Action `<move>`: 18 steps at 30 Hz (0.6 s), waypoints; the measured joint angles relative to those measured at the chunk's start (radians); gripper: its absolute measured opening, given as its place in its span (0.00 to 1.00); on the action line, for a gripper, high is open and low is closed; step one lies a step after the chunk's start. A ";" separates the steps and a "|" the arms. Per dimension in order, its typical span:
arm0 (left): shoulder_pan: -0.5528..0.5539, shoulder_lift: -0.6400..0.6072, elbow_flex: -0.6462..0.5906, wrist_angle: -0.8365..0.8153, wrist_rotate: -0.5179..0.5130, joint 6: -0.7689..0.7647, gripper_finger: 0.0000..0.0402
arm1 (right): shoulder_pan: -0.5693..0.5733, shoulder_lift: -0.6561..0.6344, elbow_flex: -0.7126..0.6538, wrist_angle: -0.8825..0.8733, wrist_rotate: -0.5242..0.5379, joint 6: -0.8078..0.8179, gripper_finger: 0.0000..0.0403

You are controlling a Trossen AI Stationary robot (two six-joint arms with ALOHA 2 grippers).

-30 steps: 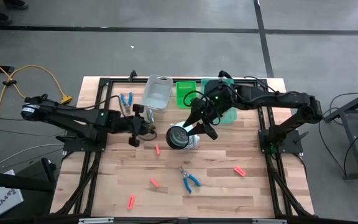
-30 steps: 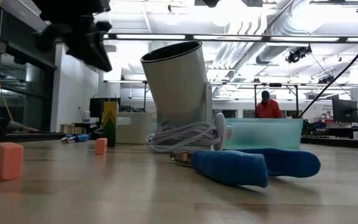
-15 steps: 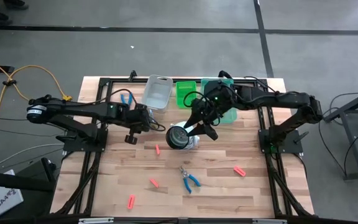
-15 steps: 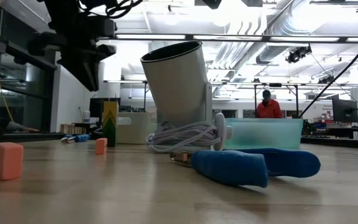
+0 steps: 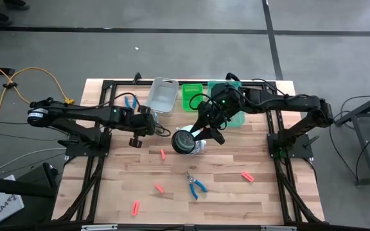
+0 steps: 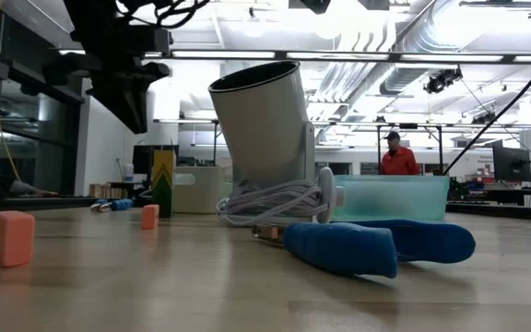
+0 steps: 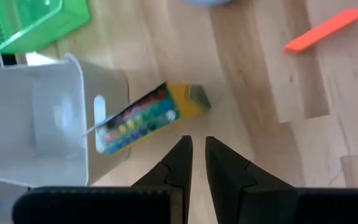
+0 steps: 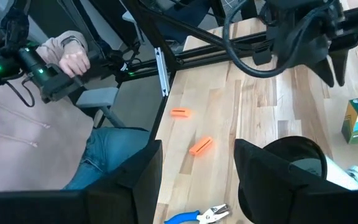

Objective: Pick & Place School Supplies
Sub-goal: Put the yellow crayon box into the blue bin

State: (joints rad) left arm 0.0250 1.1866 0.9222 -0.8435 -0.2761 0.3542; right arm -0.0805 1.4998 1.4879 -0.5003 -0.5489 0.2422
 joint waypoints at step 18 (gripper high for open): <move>0.012 0.000 0.000 -0.016 -0.104 0.030 0.28 | 0.022 0.001 0.000 -0.019 -0.001 -0.011 0.47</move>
State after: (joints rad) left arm 0.0367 1.1866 0.9222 -0.8597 -0.3805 0.3846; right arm -0.0586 1.5005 1.4879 -0.5198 -0.5495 0.2316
